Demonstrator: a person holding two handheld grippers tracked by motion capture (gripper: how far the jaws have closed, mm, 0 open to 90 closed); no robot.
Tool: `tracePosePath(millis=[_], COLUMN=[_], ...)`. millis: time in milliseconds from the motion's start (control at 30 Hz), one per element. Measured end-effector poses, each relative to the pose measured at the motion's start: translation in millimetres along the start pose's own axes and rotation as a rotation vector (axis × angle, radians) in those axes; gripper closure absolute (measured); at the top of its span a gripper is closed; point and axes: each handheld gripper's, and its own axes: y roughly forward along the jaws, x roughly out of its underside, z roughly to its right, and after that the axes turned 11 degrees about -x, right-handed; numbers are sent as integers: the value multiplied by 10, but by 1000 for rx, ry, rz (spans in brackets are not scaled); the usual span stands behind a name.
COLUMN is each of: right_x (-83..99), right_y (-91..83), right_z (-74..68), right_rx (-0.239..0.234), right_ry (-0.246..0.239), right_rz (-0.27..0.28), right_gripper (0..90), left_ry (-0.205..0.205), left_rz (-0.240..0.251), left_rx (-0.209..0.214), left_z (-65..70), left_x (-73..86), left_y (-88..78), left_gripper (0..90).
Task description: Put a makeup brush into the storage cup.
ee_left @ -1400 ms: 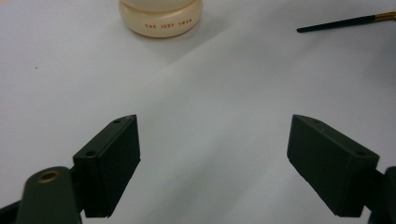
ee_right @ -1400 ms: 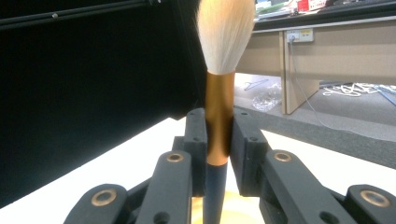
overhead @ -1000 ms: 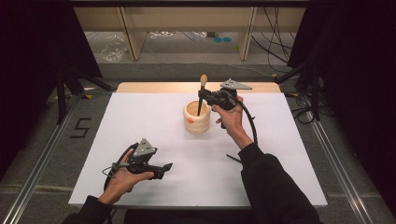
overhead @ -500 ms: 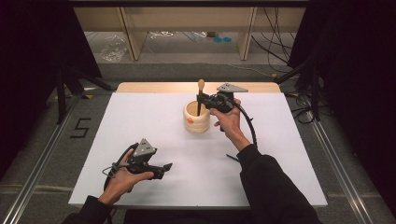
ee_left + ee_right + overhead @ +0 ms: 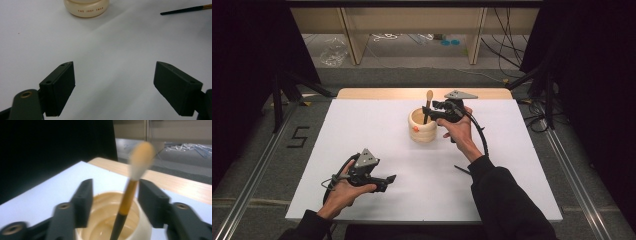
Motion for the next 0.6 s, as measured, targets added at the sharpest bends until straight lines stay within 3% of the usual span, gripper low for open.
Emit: tracePosePath(millis=[133, 300, 433, 533, 567, 600], right_x=[-9, -37, -29, 6, 23, 40], right_y=[-120, -302, -449, -573, -608, -646], right_z=[-20, -82, -154, -185, -193, -199], right_rx=[28, 28, 1, 20, 15, 20], right_ry=[-34, -67, -93, -141, -140, -145], right_rz=[1, -41, -102, -135, -151, -157], right_gripper=[306, 280, 279, 279, 268, 265], left_ry=[18, 42, 19, 36, 0, 10], left_rz=[10, 17, 10, 3, 24, 16], left_rx=[-10, -28, -12, -14, -23, -14], left_z=[-2, -18, -2, -9, 19, 7], left_x=[-5, -10, 0, 5, 10, 9], left_y=[11, 7, 7, 3, 28, 17], left_gripper=[172, 173, 172, 172, 172, 172])
